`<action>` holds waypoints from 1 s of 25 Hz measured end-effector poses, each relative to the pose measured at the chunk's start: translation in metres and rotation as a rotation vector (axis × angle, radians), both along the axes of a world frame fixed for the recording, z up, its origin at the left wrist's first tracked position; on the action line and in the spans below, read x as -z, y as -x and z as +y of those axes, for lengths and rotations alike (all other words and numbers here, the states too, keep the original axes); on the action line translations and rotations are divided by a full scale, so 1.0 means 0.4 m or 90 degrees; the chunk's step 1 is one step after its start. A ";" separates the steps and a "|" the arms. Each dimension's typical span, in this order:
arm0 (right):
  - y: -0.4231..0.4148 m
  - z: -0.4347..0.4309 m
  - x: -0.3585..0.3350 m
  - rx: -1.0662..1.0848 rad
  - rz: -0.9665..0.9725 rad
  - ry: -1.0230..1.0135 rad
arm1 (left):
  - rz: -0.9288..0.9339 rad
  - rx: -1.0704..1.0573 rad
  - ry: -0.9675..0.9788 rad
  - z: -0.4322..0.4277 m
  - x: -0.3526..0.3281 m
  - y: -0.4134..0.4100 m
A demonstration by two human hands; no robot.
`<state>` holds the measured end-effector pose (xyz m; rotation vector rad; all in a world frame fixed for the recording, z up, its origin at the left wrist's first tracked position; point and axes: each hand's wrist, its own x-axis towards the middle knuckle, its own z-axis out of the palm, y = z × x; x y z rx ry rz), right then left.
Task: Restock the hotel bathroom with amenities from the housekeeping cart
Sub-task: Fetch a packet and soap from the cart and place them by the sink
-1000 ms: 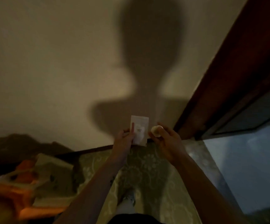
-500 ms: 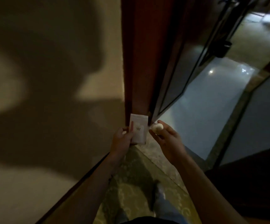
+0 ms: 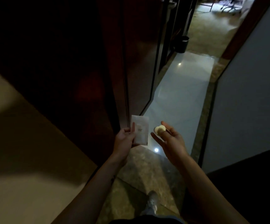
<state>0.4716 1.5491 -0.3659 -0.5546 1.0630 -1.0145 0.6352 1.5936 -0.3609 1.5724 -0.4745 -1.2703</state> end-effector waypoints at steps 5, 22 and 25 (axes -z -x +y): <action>0.109 -0.264 -0.026 0.039 0.037 0.015 | 0.012 0.042 0.015 -0.289 -0.016 0.107; 0.200 -1.232 -0.036 0.301 0.008 0.009 | 0.080 0.254 0.044 -1.432 0.015 0.214; 0.206 -1.373 -0.054 0.340 -0.001 0.016 | 0.078 0.288 0.060 -1.589 -0.007 0.224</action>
